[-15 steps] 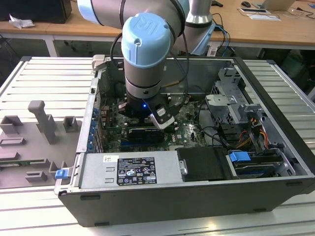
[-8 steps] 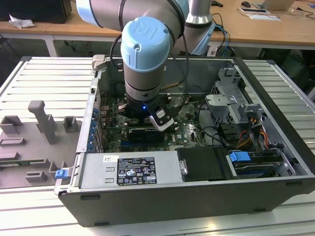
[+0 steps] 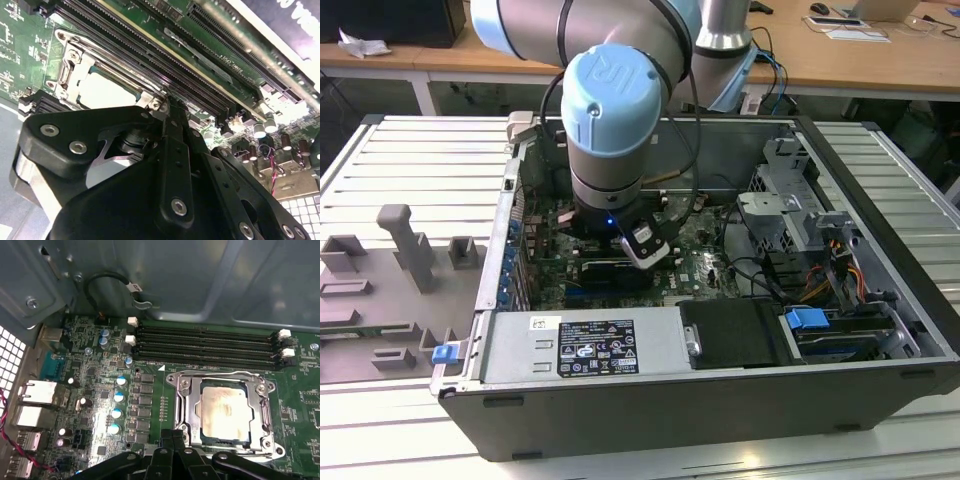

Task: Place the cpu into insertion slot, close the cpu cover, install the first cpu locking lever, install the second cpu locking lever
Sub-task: 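Install the second cpu locking lever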

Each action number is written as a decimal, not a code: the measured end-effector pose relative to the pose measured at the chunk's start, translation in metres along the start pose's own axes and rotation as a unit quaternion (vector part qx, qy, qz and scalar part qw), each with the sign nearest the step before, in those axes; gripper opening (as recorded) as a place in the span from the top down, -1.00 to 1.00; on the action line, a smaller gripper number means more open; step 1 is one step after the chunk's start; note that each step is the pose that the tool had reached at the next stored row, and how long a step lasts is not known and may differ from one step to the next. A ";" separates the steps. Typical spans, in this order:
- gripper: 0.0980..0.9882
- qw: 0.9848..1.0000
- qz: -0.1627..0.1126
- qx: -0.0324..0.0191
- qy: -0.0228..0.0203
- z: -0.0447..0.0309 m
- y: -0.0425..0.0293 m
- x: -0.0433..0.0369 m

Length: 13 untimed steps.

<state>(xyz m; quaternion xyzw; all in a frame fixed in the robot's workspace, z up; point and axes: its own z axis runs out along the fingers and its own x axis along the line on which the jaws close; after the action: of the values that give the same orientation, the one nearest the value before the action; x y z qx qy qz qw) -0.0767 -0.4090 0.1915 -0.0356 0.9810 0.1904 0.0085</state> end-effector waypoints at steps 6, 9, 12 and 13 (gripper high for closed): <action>0.98 1.000 0.000 0.000 -0.001 -0.0002 -0.0004 0.0037; 0.98 1.000 0.000 0.000 -0.001 -0.0004 -0.0007 0.0040; 0.98 1.000 0.000 0.000 -0.001 -0.0008 -0.0017 0.0041; 0.98 1.000 0.000 0.000 -0.001 -0.0009 -0.0018 0.0041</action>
<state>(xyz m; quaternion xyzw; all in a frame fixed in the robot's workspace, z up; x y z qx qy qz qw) -0.0807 -0.4113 0.1915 -0.0357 0.9810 0.1904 0.0095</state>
